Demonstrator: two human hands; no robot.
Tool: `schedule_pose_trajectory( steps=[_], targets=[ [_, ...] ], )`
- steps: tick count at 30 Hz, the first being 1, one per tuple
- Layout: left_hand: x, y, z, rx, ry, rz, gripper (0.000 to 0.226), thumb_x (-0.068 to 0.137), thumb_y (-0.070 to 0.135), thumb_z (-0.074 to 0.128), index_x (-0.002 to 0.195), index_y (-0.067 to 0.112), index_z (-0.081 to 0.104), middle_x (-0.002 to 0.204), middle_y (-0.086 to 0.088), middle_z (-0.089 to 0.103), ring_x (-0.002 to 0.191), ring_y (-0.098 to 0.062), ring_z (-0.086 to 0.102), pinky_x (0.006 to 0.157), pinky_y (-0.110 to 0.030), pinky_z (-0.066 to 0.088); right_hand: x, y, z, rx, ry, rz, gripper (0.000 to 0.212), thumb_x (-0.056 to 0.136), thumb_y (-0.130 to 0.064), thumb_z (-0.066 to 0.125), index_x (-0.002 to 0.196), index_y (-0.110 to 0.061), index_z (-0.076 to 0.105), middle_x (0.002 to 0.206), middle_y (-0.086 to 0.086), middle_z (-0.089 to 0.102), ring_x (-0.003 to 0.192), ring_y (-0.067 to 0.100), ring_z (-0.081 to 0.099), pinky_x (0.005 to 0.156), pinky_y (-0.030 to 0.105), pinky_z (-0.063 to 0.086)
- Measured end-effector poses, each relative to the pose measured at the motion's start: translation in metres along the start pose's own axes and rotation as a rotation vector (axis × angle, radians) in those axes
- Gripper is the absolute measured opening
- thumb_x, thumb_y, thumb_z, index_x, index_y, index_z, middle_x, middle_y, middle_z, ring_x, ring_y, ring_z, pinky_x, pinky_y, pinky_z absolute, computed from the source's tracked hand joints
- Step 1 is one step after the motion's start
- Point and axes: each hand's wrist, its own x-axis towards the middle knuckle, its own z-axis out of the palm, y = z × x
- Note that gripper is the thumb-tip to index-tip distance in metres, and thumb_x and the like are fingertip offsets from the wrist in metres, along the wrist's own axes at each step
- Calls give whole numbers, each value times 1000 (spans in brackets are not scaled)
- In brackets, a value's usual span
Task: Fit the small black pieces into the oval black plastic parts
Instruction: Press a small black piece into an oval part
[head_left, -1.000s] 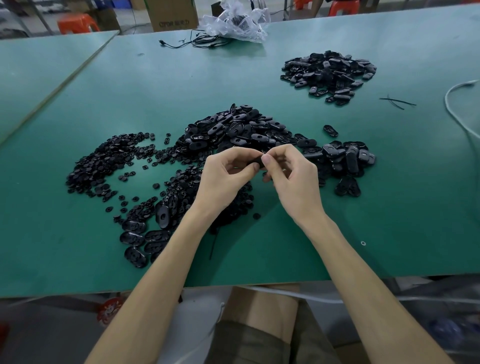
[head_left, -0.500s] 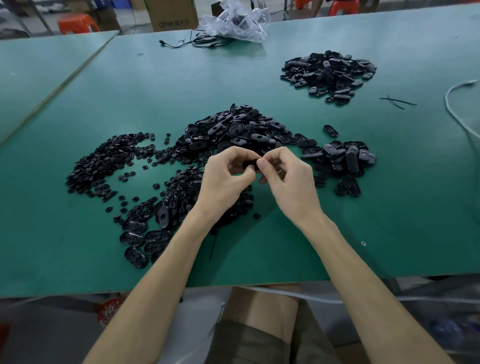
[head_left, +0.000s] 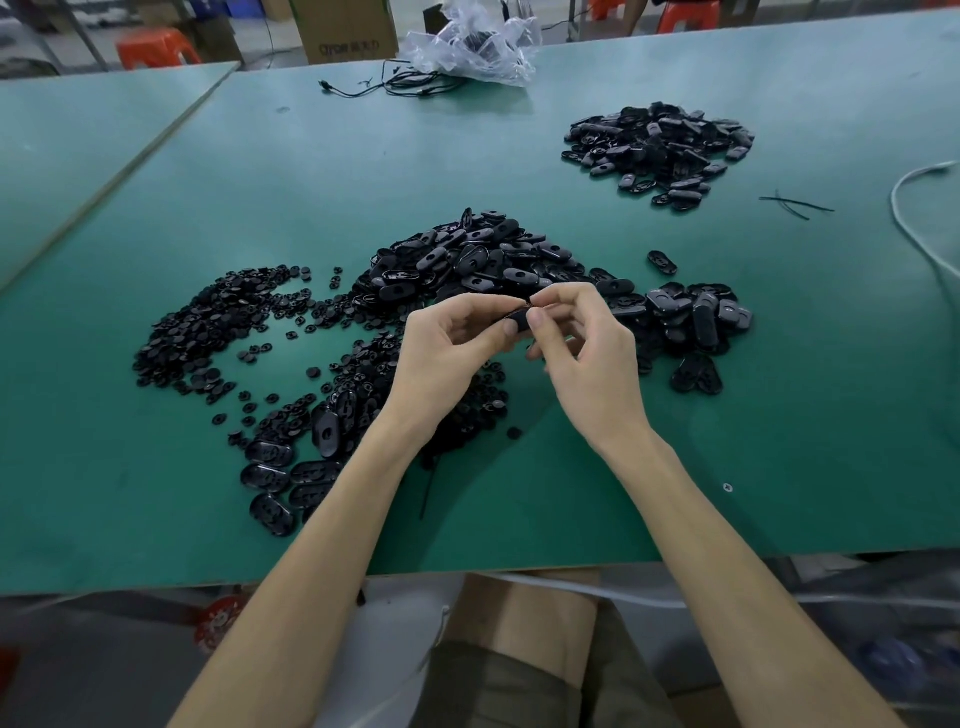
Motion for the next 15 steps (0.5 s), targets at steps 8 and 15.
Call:
schedule_pose_trajectory(
  steps=[8,15],
  targets=[
    [2,-1,-5,-204,-15,-97,20,92,1,74,112,4,77,100,-14,79,85,-21,73,86,-31,58,0,1,0,2,21,-6,8,103,-19,63,108,-26,62,90,-10,72,77,13,73,71,31,57],
    [4,-3,-6,-236,-35,-143,18,94,0,72,109,7,78,96,-11,79,85,-20,73,86,-31,58,1,0,1,-22,22,-12,9,103,-20,62,105,-29,62,89,-8,72,75,12,71,74,32,59]
  ],
)
